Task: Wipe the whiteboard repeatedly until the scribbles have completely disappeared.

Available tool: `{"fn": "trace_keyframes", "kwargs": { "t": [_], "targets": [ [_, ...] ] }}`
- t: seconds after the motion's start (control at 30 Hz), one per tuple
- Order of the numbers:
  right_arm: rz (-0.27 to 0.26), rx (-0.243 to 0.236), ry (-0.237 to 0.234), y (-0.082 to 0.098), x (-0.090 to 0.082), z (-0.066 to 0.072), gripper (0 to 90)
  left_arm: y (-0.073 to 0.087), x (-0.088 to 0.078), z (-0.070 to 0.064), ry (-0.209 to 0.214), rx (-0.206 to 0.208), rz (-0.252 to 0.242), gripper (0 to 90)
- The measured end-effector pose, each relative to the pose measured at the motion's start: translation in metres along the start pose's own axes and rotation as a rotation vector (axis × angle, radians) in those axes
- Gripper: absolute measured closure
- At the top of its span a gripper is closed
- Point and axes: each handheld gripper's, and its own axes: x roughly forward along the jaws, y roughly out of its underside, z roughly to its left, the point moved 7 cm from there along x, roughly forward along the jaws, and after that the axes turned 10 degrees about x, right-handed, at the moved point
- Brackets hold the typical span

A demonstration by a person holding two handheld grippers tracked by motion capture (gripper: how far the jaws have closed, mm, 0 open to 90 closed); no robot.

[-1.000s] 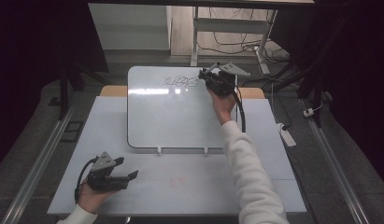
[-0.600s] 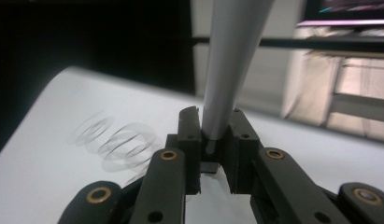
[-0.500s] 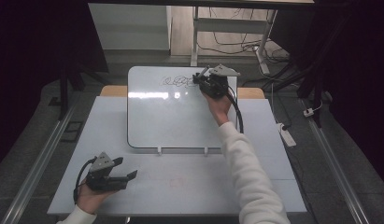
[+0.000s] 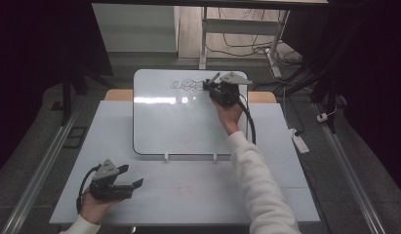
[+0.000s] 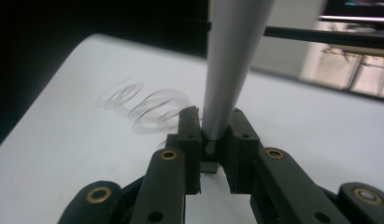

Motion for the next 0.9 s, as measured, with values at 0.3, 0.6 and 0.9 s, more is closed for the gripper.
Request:
{"fn": "trace_keyframes", "kwargs": {
  "t": [0.3, 0.6, 0.9],
  "targets": [
    [0.018, -0.043, -0.030, 0.010, 0.003, 0.016, 78.4, -0.001, 0.001, -0.001, 0.003, 0.003, 0.001, 22.7],
    [0.020, -0.087, -0.043, 0.011, 0.014, 0.031, 78.5, -0.001, 0.001, 0.000, 0.006, 0.002, 0.000, 22.6],
    [-0.008, -0.059, -0.037, 0.007, 0.018, 0.029, 78.5, -0.001, 0.000, 0.000, 0.004, -0.001, -0.003, 22.6]
  ]
}}
